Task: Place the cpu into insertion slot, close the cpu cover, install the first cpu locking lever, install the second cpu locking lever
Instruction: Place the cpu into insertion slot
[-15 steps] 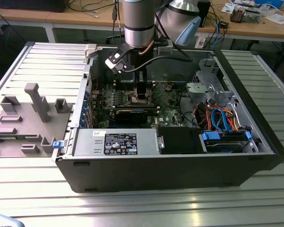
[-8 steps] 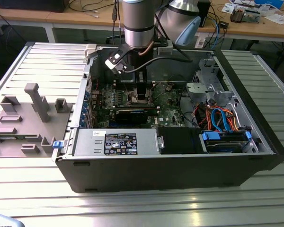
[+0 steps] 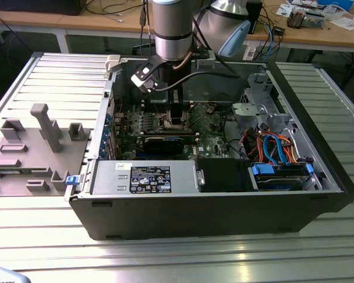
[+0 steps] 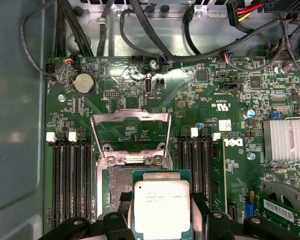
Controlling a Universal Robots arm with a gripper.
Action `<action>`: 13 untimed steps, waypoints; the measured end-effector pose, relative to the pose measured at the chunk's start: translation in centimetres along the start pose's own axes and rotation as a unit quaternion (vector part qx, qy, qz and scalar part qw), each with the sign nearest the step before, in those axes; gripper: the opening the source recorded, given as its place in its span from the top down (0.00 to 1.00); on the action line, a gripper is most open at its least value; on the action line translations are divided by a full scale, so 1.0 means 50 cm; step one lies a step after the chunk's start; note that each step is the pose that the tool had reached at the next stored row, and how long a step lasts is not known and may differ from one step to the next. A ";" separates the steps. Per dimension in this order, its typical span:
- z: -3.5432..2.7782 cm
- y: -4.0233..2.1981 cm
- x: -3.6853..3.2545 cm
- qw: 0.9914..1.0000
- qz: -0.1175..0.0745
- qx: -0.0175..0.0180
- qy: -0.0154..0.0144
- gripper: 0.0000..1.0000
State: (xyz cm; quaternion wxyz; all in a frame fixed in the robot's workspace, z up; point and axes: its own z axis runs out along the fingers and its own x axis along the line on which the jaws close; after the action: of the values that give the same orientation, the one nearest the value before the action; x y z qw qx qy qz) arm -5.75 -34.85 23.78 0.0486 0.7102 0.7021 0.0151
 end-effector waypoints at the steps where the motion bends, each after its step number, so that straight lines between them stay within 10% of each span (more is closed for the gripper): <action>1: 0.000 0.000 0.000 1.000 0.000 0.000 0.000 0.45; 13: 0.005 0.000 0.000 1.000 0.000 0.000 0.000 0.45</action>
State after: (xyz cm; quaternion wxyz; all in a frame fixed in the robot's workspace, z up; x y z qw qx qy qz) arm -5.75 -34.85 23.51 0.0486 0.7102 0.7021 0.0151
